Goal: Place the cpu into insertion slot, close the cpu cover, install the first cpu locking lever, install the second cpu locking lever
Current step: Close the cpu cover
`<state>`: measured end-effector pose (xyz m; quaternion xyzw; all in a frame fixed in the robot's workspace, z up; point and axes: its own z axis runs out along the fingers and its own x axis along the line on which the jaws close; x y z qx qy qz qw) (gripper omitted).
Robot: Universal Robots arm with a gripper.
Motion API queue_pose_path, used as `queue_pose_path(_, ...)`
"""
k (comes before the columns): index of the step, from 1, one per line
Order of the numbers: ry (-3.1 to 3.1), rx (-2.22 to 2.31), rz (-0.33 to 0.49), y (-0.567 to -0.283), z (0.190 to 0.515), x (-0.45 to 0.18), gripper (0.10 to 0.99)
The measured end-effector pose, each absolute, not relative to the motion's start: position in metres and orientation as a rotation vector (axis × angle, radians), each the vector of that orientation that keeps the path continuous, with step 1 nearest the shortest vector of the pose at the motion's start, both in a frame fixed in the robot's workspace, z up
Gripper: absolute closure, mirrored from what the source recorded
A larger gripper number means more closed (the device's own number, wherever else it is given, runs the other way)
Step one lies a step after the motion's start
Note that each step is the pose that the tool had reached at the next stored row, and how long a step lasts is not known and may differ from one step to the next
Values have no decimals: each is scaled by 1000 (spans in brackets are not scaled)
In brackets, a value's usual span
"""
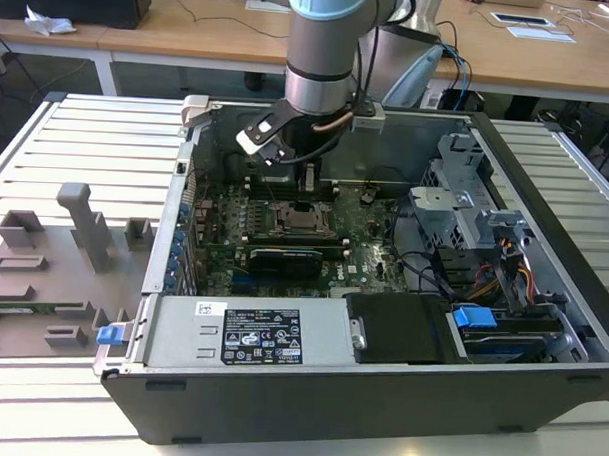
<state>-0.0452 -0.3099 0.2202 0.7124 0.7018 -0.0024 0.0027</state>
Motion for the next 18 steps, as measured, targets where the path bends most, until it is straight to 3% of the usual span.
queue_pose_path(18, 2201, 2235, -7, -310, 206, -73, 980)
